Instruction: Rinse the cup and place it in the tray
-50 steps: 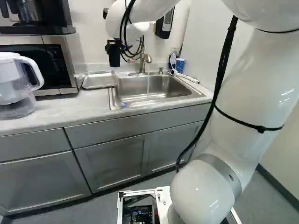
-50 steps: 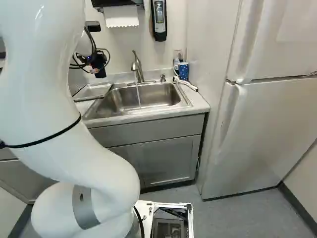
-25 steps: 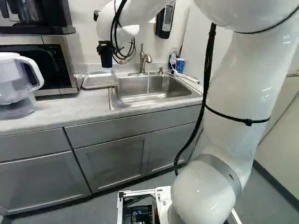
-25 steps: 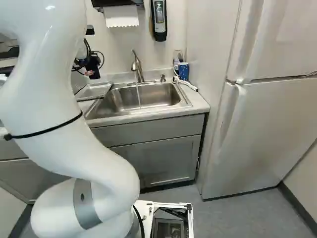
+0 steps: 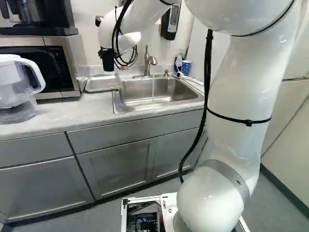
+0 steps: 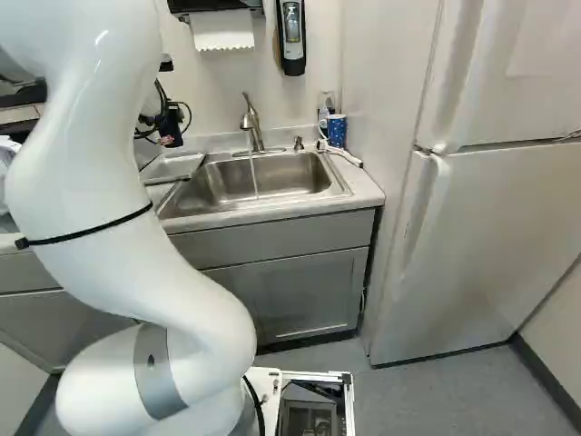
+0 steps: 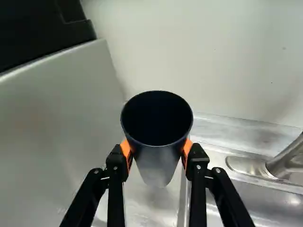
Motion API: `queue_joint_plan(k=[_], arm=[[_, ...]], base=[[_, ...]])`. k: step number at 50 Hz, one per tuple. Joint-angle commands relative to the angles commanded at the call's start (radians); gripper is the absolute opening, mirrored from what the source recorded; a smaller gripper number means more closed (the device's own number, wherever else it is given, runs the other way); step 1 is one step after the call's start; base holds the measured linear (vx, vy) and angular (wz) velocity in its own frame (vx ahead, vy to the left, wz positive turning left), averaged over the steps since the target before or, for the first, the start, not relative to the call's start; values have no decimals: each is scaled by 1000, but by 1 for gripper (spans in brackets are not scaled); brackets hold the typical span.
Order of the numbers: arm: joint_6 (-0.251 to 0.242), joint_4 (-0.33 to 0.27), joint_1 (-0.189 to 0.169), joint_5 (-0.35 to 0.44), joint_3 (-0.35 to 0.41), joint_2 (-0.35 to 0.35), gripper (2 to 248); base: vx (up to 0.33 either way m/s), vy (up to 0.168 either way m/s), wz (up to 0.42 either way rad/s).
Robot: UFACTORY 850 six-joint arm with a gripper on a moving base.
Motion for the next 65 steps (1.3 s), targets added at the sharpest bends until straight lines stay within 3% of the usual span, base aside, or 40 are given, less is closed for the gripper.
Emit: queue_joint_plan(k=[65], arm=[[0,0,0,17,41,-80,122]], base=[[0,0,0]])
